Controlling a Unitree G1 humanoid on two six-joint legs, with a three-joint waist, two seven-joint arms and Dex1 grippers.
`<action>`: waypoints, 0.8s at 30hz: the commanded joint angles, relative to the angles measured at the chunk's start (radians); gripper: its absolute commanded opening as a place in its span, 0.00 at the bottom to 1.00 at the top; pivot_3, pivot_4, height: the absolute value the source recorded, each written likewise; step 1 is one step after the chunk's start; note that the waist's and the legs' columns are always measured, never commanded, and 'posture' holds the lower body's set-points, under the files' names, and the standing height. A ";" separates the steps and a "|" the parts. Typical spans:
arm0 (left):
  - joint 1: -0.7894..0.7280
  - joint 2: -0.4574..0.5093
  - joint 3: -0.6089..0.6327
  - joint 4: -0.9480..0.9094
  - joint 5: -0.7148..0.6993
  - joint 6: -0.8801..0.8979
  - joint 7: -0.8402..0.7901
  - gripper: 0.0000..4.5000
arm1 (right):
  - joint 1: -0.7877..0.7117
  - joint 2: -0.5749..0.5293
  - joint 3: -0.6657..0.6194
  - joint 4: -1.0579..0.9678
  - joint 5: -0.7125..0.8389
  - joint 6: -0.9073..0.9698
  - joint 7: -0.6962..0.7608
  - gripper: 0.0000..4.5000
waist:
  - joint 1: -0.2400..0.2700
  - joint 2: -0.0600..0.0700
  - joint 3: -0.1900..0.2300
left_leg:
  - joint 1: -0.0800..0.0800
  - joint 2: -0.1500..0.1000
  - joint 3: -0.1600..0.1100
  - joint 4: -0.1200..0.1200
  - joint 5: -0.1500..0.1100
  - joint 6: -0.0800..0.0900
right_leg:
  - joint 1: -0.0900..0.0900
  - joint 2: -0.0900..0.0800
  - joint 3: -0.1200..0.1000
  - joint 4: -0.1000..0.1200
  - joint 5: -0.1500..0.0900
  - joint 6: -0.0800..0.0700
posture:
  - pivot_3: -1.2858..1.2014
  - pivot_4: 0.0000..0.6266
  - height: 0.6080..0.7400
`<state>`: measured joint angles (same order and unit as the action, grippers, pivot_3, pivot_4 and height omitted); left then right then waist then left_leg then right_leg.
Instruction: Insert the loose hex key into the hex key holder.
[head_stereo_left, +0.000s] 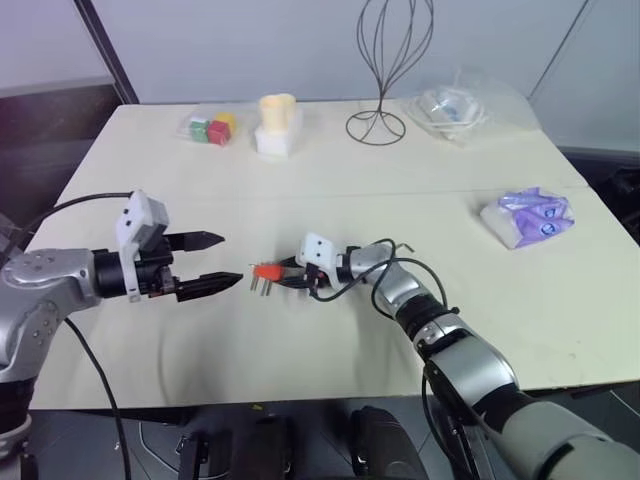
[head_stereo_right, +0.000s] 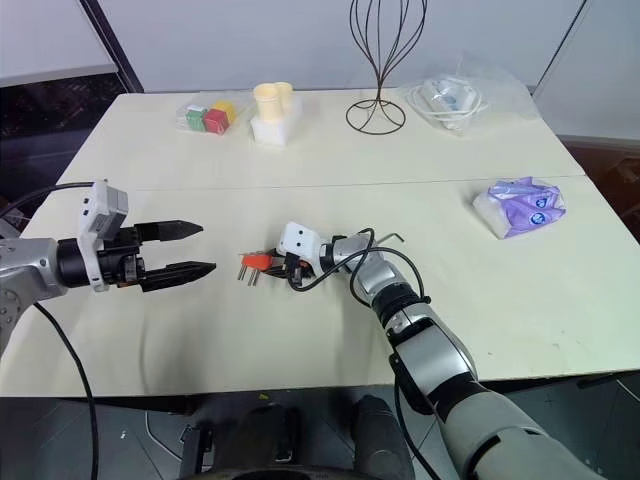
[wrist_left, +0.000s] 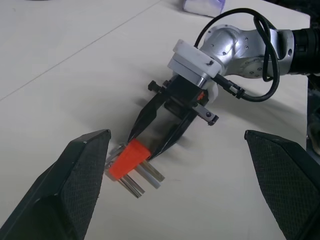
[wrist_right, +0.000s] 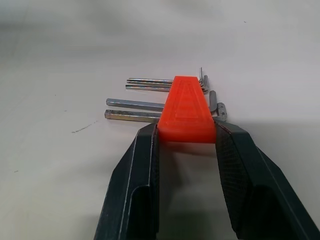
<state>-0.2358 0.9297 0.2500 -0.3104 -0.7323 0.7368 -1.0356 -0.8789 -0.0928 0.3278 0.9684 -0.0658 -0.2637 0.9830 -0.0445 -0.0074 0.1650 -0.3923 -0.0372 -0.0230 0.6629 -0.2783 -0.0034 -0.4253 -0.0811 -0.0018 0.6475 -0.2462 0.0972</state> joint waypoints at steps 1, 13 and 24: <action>-0.001 -0.005 0.018 -0.019 -0.008 -0.009 0.009 1.00 | -0.019 -0.008 -0.010 -0.017 -0.021 -0.002 -0.023 0.22 | 0.000 0.000 0.000 | 0.000 0.000 0.000 0.000 0.000 0.000 | 0.000 0.000 0.000 0.000 0.000 0.000 | 0.52 0.24 1.00; -0.133 -0.069 -0.018 0.126 0.044 -0.057 0.040 1.00 | -0.032 -0.235 -0.048 -0.530 -0.094 -0.096 -0.105 0.22 | 0.005 0.001 0.001 | -0.001 -0.001 0.000 0.000 0.000 0.000 | -0.001 0.000 -0.001 0.000 0.000 0.000 | 0.52 0.24 1.00; -0.443 -0.262 -0.081 0.360 0.006 -0.007 0.030 1.00 | -0.099 -0.424 -0.041 -0.570 -0.410 -0.509 -0.490 0.22 | 0.018 -0.001 0.002 | -0.002 -0.001 0.002 0.000 0.000 0.000 | -0.001 0.002 -0.001 -0.001 0.000 0.000 | 0.52 0.24 1.00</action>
<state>-0.6437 0.6620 0.1678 0.0305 -0.7121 0.7315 -0.9862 -0.9499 -0.5012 0.3009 0.4372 -0.4665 -0.7362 0.5331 -0.0263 -0.0087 0.1667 -0.3941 -0.0378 -0.0206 0.6631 -0.2780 -0.0034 -0.4268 -0.0791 -0.0025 0.6466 -0.2464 0.0970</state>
